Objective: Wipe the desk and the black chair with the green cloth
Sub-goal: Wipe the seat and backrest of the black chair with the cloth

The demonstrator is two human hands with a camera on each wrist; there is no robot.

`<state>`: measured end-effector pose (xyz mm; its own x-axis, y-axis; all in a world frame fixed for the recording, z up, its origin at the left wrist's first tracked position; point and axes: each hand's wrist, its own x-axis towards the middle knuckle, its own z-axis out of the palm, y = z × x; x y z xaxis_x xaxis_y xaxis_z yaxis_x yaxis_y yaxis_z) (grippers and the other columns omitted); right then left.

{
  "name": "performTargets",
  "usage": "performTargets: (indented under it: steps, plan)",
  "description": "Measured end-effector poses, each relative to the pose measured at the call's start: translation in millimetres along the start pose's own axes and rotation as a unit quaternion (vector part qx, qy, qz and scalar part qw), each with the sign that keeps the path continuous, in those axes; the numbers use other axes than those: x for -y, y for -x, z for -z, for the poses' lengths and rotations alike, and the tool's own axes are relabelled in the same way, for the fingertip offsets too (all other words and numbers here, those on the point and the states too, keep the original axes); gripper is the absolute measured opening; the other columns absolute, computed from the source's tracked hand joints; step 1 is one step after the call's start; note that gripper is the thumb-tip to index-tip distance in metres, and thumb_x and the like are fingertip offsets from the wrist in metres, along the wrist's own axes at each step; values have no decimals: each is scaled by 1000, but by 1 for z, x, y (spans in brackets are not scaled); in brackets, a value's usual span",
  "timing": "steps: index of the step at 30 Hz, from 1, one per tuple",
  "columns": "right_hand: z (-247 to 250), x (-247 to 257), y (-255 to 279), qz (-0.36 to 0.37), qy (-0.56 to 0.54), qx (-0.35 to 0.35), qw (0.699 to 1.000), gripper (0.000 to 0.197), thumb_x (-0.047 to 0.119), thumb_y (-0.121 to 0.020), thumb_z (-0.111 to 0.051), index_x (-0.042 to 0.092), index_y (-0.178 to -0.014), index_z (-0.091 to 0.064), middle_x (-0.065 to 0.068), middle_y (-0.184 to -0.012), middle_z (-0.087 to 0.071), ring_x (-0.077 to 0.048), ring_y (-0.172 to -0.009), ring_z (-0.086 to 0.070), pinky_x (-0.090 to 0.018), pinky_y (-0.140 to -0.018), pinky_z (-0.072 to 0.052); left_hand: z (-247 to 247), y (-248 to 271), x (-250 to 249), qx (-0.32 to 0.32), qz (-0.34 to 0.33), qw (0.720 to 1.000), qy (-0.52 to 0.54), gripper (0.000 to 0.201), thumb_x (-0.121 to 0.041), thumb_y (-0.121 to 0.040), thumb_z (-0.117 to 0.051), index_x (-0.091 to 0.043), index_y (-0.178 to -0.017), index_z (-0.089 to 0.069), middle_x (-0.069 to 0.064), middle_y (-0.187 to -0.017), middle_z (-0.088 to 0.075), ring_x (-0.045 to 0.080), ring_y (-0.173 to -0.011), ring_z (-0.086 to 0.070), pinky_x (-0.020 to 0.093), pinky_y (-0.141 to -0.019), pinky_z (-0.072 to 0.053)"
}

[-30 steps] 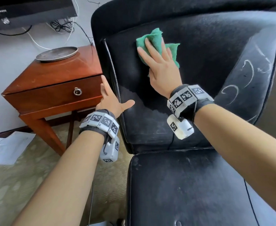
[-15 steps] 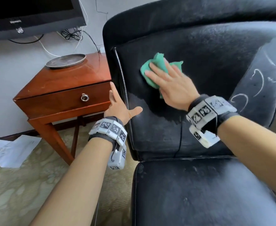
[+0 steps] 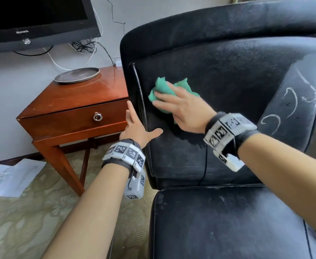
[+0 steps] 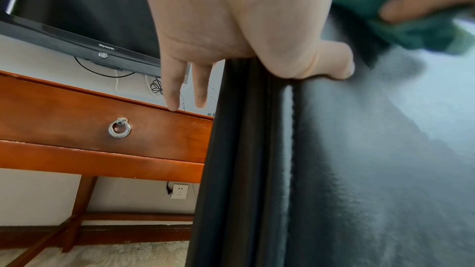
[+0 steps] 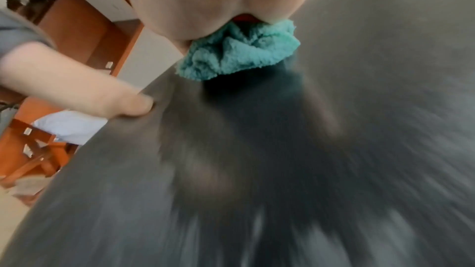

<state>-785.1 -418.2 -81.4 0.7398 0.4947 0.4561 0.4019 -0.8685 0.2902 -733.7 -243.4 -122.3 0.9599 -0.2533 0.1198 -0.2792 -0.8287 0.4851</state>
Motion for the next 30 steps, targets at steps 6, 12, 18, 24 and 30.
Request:
performTargets:
  steps: [6, 12, 18, 24, 30]
  plan:
    - [-39, -9, 90, 79, 120, 102, 984, 67, 14, -72, -51, 18, -139, -45, 0, -142, -48, -34, -130, -44, -46, -105, -39, 3, 5, -7, 4, 8, 1000, -9, 121, -49, -80, -68, -19, -142, 31, 8, -159, 5, 32, -135, -34, 43, -95, -39]
    - [1, -36, 41, -147, 46, -110, 982, 73, -5, -68, -51, 12, -139, -39, -9, -147, -40, -43, -134, -33, -51, -102, -41, 1, 1, -4, 7, 6, 1000, 8, 122, -49, -81, -67, -20, -140, 35, 9, -159, -2, 34, -130, -41, 44, -97, -38]
    - [33, -42, -31, -327, -89, -215, 916, 65, 2, -81, -38, 8, -145, -33, -5, -154, -27, -38, -145, -8, -45, -117, -4, 1, 1, -2, 0, 5, 1000, -8, 120, -50, -82, -65, -18, -141, 34, 10, -158, -8, 35, -125, -45, 43, -92, -40]
    - [-25, -7, 11, -92, 19, -92, 991, 76, -7, -69, -36, 6, -144, -35, -8, -150, -36, -42, -139, -23, -48, -111, -24, 0, 1, 0, 3, 8, 1000, 12, 123, -49, -80, -68, -20, -140, 35, 9, -159, -6, 35, -126, -45, 44, -94, -39]
    - [-65, 14, 96, 43, 71, 79, 993, 75, -3, -64, -43, 8, -139, -41, -5, -141, -49, -39, -130, -43, -52, -97, -46, 0, 1, -2, -3, 3, 1000, 16, 121, -48, -80, -68, -21, -142, 33, 11, -157, -11, 37, -127, -43, 46, -93, -39]
